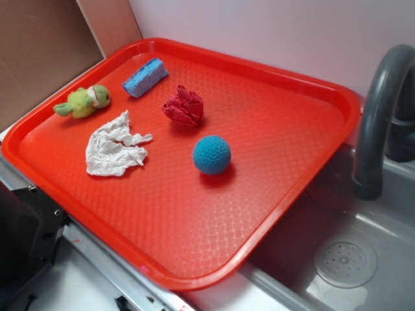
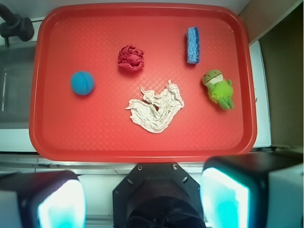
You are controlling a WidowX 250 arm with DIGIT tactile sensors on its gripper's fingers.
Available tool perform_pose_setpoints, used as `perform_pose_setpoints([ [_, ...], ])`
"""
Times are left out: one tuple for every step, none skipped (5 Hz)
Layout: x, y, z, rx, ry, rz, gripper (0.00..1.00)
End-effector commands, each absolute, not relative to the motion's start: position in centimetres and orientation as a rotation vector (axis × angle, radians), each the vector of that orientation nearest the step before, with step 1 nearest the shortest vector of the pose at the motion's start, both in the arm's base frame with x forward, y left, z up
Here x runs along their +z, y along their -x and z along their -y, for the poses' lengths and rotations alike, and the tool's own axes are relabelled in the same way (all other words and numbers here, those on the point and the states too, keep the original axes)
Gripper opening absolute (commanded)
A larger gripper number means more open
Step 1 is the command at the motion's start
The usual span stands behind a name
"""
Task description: Grab the blue ball.
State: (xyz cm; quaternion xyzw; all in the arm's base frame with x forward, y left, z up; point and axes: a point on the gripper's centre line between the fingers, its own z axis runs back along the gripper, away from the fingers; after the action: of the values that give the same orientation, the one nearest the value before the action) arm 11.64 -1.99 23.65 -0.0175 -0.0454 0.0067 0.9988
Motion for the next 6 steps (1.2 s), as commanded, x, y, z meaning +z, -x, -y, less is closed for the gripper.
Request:
perform_pose_setpoints([
  [23.6, -11.6, 2.0, 0.013, 0.035, 0.091, 1.00],
  [22.4, -11.8, 3.1, 0.238, 0.060, 0.141, 1.00],
  [20.9, -13.2, 4.7, 0.465, 0.128, 0.201, 1.00],
  [18.5, -15.9, 6.6, 0.529, 0.131, 0.174, 1.00],
  [15.6, -18.8, 8.3, 0.616, 0.173, 0.180, 1.00],
  [12.1, -21.4, 9.9, 0.650, 0.124, 0.163, 1.00],
])
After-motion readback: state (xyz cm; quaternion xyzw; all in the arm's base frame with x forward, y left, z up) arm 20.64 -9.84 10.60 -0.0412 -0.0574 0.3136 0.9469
